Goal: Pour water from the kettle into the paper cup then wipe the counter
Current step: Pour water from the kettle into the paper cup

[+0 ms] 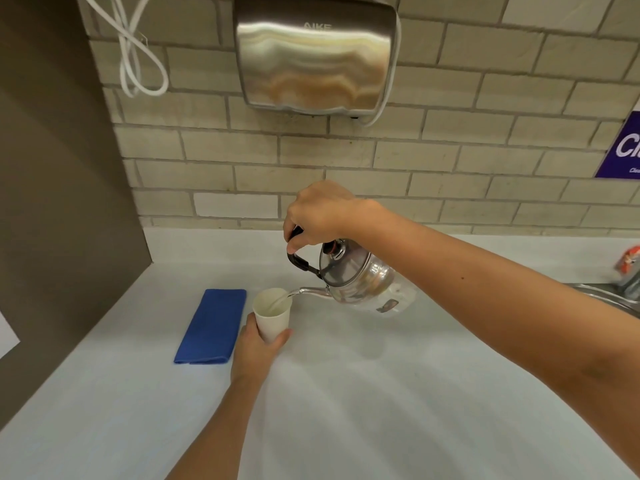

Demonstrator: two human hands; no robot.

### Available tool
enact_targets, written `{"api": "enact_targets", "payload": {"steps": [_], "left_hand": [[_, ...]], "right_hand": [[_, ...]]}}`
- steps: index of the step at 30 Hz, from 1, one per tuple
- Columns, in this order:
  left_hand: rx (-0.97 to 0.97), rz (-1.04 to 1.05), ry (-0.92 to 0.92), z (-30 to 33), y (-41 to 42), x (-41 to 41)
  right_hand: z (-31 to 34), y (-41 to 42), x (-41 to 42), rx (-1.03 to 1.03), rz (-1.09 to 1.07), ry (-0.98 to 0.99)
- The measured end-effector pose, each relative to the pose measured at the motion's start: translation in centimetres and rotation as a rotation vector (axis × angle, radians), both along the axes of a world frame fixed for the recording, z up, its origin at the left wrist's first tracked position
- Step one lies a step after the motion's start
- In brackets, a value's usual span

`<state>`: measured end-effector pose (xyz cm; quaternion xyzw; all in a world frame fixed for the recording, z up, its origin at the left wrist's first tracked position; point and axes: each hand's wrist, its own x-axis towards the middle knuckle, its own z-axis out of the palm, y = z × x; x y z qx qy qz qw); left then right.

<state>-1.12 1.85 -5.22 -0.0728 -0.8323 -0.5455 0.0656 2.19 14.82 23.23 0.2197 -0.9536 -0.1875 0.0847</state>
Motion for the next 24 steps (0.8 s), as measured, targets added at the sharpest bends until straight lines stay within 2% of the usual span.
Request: {"api": "enact_targets", "payload": {"steps": [24], "left_hand": [[0.008, -0.008, -0.010, -0.45, 0.00, -0.32]], "right_hand": [[-0.04, -0.83, -0.39, 0.046, 0.020, -0.002]]}}
